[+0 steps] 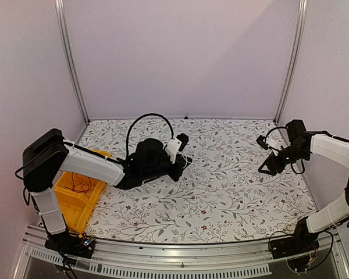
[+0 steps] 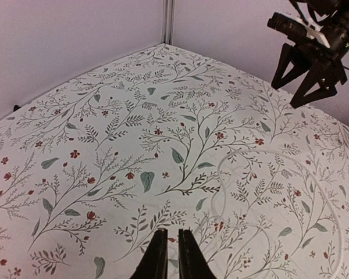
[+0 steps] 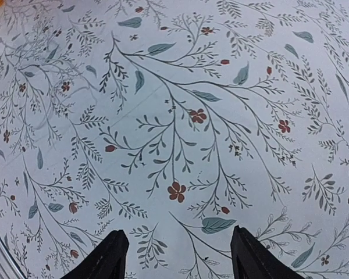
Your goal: Untangle the cables
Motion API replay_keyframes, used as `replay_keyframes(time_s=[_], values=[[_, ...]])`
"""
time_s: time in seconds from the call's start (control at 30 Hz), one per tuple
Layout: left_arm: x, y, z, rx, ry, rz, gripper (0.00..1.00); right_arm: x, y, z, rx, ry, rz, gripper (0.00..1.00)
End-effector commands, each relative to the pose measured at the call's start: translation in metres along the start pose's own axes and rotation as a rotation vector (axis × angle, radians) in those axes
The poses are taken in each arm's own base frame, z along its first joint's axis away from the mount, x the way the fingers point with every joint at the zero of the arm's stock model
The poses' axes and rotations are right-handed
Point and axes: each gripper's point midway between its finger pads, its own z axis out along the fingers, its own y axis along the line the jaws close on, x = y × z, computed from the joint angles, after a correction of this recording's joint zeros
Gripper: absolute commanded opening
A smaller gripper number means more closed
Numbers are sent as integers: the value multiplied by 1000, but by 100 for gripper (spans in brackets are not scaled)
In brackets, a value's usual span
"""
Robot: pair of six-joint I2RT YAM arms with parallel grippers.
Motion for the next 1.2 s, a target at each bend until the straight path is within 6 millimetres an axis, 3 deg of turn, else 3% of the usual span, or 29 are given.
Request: replay_keyframes(time_s=[0.0,0.17,0.3,0.5,0.67,0.7,0.73,0.77,0.8,0.83,0.9,1.0,1.17], values=[[-2,-21,9,80,5,29,10,-33,55,-1,-180,-64,-196,72],[-3,-35,14,143,13,27,10,-95,124,-20,-259,-235,-483,76],[-6,-47,14,207,12,4,10,-129,152,-22,-276,-291,-613,76],[-7,-58,15,253,26,-5,10,-149,170,14,-250,-237,-719,76],[-6,-62,14,260,39,-10,10,-148,187,33,-289,-223,-771,74],[-5,-61,14,259,40,-9,10,-147,188,37,-295,-216,-766,69],[-5,-62,13,258,41,-10,10,-147,187,40,-294,-213,-761,57],[-5,-61,13,255,43,-11,10,-148,186,41,-286,-213,-753,38],[-4,-60,12,251,44,-12,11,-151,184,40,-274,-217,-746,10],[-2,-58,12,241,49,-16,12,-154,182,38,-254,-224,-737,0],[2,-53,12,219,52,-30,17,-161,176,30,-205,-238,-732,0],[10,-39,10,187,42,-79,15,-179,168,-4,-150,-301,-729,0],[41,6,16,160,69,-263,10,-225,151,-101,-101,-481,-691,0]])
